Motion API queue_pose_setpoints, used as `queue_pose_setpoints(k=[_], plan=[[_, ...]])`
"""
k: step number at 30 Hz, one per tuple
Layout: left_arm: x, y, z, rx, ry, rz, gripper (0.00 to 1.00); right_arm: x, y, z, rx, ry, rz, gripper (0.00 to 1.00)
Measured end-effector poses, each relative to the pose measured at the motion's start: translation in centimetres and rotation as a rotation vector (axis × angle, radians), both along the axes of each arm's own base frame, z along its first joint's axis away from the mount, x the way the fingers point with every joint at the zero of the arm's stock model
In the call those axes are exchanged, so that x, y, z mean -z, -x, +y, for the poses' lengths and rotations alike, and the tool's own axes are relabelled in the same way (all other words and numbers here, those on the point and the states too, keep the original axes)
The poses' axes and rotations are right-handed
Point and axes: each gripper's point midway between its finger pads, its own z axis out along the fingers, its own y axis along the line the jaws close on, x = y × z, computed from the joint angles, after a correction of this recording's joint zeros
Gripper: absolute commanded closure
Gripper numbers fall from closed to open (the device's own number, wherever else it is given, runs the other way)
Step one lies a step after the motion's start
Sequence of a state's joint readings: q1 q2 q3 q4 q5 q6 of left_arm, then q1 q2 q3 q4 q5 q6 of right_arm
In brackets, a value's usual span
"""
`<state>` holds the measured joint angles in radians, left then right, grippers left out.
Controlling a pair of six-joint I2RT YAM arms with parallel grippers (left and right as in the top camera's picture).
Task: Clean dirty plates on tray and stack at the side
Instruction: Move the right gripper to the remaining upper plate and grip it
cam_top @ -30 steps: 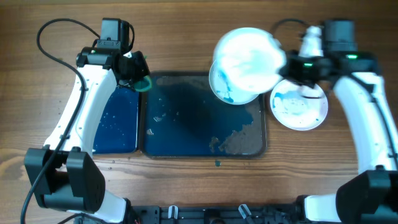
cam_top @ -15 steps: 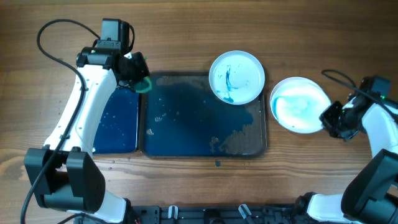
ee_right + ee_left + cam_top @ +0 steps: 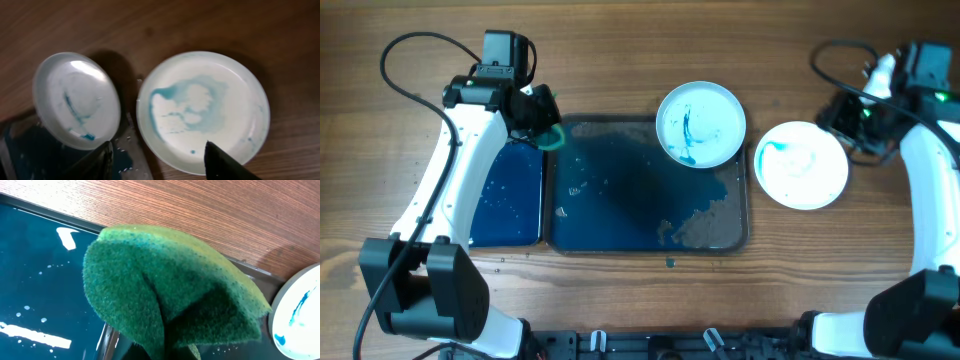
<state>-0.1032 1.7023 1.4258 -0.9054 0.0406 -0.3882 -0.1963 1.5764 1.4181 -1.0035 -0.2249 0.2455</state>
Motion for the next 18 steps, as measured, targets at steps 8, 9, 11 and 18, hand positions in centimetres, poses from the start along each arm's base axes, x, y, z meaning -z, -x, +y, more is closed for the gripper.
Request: queue_pose_setpoints(k=[8,9,11,18], plan=[[-0.1,0.1,-1.3,0.029,0.051,0.002,0.96,2.2,-8.3,7.3,-0.371,-0.037,-0.062,0.51],[-0.1,0.1,-1.5,0.036,0.052,0.001,0.96,3.7,-8.6,7.6,-0.393,-0.048,-0.041,0.51],[-0.2,0.0,-2.6,0.061,0.054,-0.009,0.96,7.5,-9.4,8.2,-0.46,-0.06,-0.005,0.52],[1.6,0.2,-5.0,0.111,0.058,0.033,0.96,12.2,-9.1,11.8,-0.625,-0.028,0.054,0.67]])
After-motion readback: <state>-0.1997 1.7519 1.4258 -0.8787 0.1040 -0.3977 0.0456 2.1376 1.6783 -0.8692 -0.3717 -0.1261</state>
